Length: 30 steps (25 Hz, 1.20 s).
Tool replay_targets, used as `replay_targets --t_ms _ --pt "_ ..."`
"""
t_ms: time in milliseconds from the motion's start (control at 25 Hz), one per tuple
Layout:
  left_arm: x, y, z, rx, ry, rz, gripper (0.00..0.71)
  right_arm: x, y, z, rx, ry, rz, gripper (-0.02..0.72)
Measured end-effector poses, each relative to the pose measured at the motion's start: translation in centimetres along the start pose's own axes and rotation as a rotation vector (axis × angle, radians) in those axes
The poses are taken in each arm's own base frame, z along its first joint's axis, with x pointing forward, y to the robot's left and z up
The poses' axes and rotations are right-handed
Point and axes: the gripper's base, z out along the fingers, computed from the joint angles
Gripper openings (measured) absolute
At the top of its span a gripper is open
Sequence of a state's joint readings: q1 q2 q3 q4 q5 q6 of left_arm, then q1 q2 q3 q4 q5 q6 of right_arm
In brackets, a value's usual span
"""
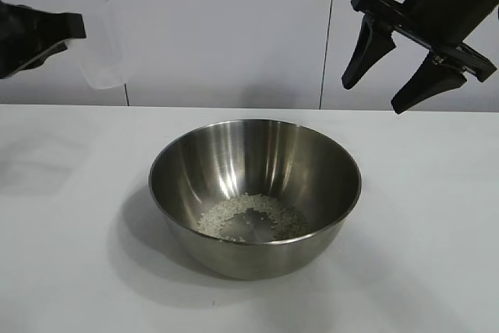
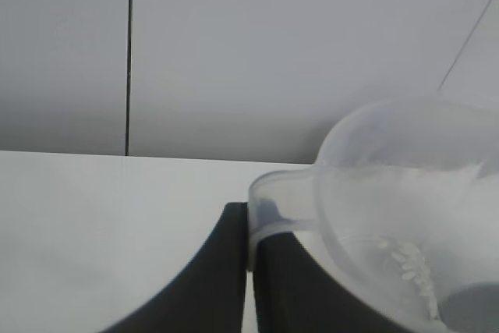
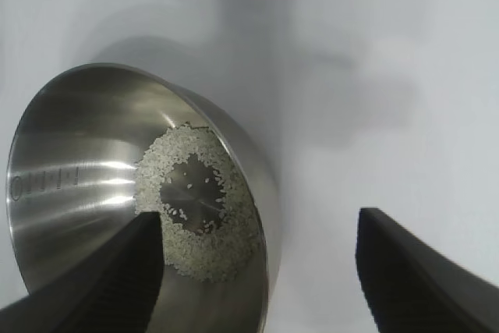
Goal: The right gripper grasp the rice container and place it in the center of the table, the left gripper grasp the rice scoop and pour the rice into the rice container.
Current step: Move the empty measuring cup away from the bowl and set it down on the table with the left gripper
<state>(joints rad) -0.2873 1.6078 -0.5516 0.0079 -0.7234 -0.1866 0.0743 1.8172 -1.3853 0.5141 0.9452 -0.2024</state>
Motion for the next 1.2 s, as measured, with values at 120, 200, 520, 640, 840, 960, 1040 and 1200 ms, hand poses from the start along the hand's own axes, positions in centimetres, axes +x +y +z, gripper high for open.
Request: replay_targets --t_ms 120,200,520,640,840,960,1040,1200 --pt "2.2 0.7 0.8 0.025 0.045 0.035 0.009 0.0 0.0 0.0 0.0 -0.001 0.0 0.484" --pt "3.4 0.8 1.5 0.048 0.057 0.07 0.009 0.0 0.0 0.0 -0.001 -0.001 0.001 0.484" --pt "7.8 1.7 3.0 0.047 0.131 0.261 0.009 0.0 0.0 0.0 0.0 -0.002 0.0 0.484" --pt "8.7 2.3 3.2 0.027 0.145 0.297 0.009 0.0 0.0 0.0 0.0 -0.002 0.0 0.484" --pt "9.2 2.7 3.4 0.011 0.139 0.296 0.009 0.0 0.0 0.0 0.0 -0.002 0.0 0.484" --pt "9.1 2.7 3.4 0.012 0.127 0.296 0.009 0.0 0.0 0.0 0.001 -0.004 0.0 0.484" --pt "9.1 2.7 3.4 0.012 0.126 0.297 0.021 -0.1 0.0 0.0 0.001 -0.006 0.0 0.484" --pt "9.1 2.7 3.4 0.012 0.125 0.297 0.114 -0.1 0.0 0.0 0.002 -0.01 0.0 0.484"
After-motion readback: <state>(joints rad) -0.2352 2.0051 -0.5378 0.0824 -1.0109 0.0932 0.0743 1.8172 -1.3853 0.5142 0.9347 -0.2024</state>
